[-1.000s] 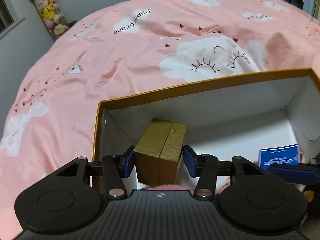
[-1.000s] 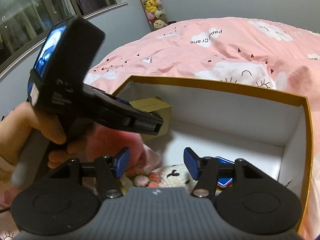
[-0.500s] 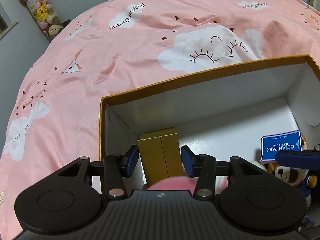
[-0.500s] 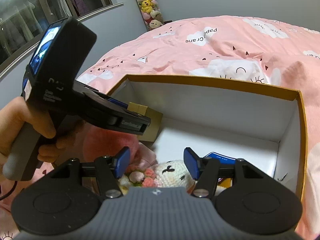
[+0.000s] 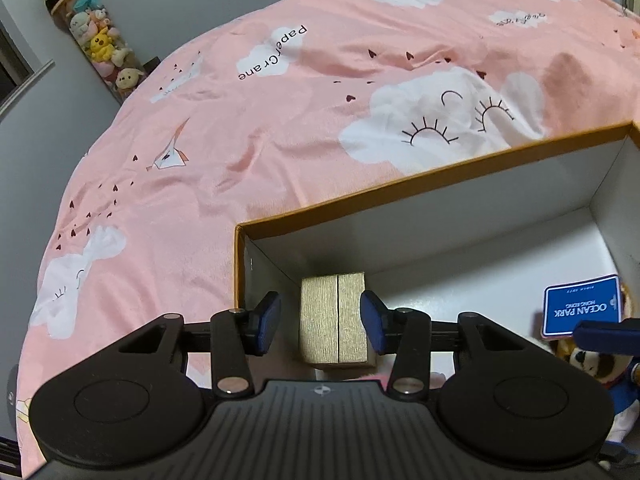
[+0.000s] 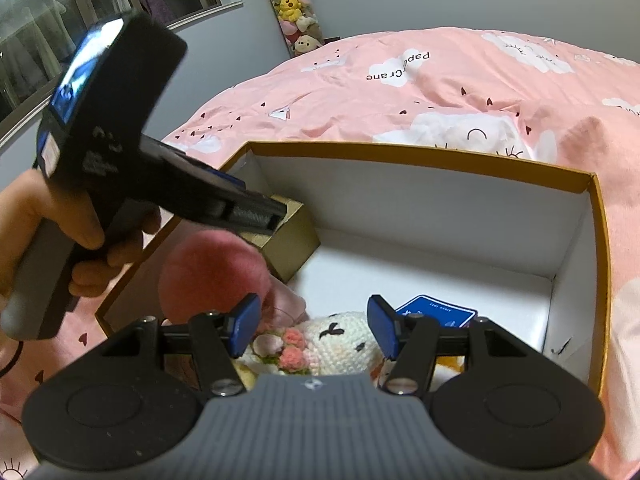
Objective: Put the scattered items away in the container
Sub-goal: 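Open both grippers to drop the gold box and pompom into the box, then withdraw both grippers and move toward the white glasses case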
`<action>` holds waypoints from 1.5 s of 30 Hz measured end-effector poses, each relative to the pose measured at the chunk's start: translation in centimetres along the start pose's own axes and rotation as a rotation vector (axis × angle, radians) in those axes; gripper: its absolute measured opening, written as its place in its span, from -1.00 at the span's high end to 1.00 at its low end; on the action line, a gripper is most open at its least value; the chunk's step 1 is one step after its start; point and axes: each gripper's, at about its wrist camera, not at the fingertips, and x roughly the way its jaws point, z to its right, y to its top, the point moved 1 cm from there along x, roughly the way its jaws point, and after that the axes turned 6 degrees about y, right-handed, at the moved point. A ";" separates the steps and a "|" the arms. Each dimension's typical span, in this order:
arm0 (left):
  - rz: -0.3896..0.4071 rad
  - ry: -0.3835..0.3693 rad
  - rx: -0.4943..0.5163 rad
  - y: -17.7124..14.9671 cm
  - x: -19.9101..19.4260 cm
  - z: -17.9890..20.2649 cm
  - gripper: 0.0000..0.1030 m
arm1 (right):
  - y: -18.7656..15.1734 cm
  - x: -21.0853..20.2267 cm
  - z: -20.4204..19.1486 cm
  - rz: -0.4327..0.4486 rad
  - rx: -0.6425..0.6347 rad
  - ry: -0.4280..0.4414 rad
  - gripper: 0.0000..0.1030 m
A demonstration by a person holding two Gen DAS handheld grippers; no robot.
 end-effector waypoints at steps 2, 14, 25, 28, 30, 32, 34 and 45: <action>0.010 -0.005 0.003 -0.1 -0.3 -0.1 -0.01 | -0.1 0.0 -0.2 0.001 -0.008 -0.005 -0.21; 0.140 -0.087 -0.015 -2.2 -6.4 -1.4 -0.02 | -0.7 -1.0 -1.9 -0.011 -0.027 -0.056 -0.30; 0.302 -0.117 -0.038 -6.5 -12.0 -2.1 -0.17 | -1.3 -3.7 -4.5 0.039 -0.036 -0.118 -0.54; 0.336 -0.136 -0.055 -8.2 -13.6 -2.6 -0.29 | -1.5 -5.1 -5.5 0.082 -0.040 -0.128 -0.66; 0.340 -0.160 -0.077 -9.4 -14.5 -3.0 -0.36 | -1.9 -6.2 -6.2 0.116 -0.048 -0.133 -0.70; 0.335 -0.185 -0.112 -10.6 -15.1 -3.4 -0.41 | -2.5 -7.0 -7.0 0.140 -0.062 -0.133 -0.73; 0.309 -0.209 -0.139 -12.1 -15.4 -3.7 -0.42 | -3.4 -7.6 -8.0 0.147 -0.088 -0.138 -0.75; 0.165 -0.301 -0.126 -19.7 -14.2 -1.3 -0.42 | -10.5 -9.0 -10.5 0.071 -0.133 -0.130 -0.80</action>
